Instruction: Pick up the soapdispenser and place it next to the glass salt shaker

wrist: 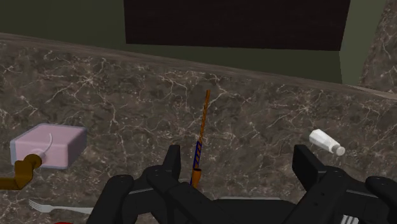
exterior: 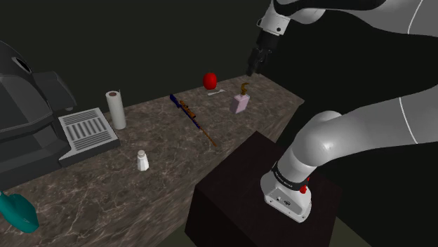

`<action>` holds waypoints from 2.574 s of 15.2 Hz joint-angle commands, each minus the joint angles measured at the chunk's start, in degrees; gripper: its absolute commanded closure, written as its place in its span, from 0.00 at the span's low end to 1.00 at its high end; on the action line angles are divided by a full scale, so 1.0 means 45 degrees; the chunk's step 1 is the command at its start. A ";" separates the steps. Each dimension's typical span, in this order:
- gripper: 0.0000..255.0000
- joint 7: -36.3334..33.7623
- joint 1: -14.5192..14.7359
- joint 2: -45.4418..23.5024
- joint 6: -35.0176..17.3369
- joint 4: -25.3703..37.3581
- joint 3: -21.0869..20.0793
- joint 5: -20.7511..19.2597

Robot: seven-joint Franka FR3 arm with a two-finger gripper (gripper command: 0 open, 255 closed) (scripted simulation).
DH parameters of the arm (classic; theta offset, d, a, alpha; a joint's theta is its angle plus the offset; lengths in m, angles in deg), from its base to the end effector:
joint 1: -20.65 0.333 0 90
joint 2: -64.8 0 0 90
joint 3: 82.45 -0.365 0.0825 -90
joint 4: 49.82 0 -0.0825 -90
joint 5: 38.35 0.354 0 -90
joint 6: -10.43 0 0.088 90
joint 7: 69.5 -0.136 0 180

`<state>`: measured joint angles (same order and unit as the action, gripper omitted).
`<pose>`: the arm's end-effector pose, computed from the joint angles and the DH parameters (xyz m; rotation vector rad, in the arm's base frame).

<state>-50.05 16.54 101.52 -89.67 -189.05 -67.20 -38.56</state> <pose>0.2758 -0.1148 0.5316 -2.9754 -0.0863 0.0128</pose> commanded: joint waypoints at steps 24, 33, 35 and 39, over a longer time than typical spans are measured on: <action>0.00 0.9951 -0.0839 -1.1040 -0.5454 0.4153 0.5233 0.6637; 0.00 1.2314 -0.3789 -1.5793 -0.4503 0.8484 0.3939 0.9952; 0.00 1.2430 -0.4176 -1.6356 -0.4363 0.9128 0.3754 1.0211; 0.00 1.2575 -0.4181 -1.6742 -0.4754 0.9099 0.3522 1.0515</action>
<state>6.40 -2.29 26.58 -110.64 -148.09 -51.10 8.41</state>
